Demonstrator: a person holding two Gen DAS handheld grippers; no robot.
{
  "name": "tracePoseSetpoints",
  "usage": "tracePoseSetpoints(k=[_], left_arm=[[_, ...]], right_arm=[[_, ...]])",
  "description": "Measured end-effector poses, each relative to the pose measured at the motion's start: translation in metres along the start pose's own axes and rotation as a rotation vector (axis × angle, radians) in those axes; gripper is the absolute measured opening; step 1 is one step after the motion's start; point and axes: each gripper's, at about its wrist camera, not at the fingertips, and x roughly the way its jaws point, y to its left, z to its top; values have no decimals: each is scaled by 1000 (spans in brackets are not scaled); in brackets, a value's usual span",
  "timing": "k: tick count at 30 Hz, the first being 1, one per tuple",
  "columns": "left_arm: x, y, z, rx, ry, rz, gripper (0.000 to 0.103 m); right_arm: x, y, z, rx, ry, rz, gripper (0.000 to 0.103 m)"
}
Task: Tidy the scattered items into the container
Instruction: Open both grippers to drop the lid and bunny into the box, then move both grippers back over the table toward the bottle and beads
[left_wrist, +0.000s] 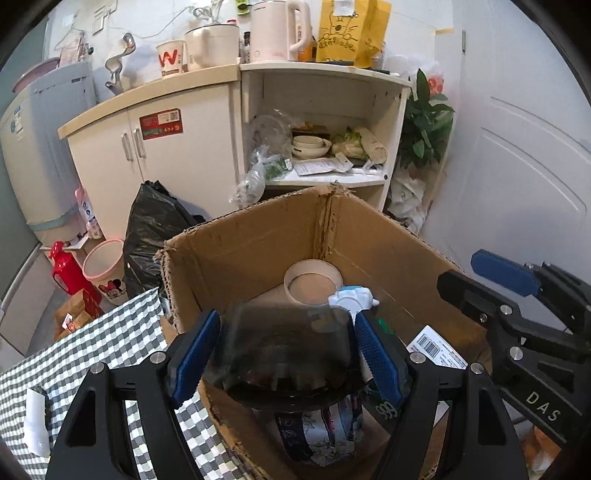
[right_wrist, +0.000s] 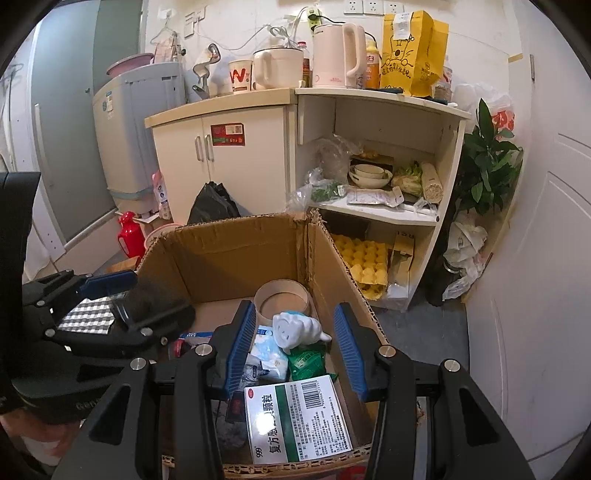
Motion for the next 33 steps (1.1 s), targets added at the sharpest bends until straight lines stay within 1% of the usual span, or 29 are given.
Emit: tracePoseSetpoints(k=[2,4,7,13,18,24,33], left_arm=[[-3,-2,1,9,-13,24,90],[-8,0,4,7,-31,36,93],[-18,3,8,-6,-55,35,94],[-45,9,12,-13,-103,72,94],[-71,23,12,-39,-139,101,94],[-107,42,8,-70,-186,147,94],[-153,72,-7,-121,-232,206,96]], right_arm=[[-4,-1,1,6,-12,-7,45],[-10,-1,3,12,-24,-8,45],[-19,0,6,15,-47,-13,45],[-38,8,14,6,-92,-1,45],[-54,21,17,-7,-123,20,45],[-72,43,20,-22,-157,50,45],[-94,86,23,-64,-199,109,47]])
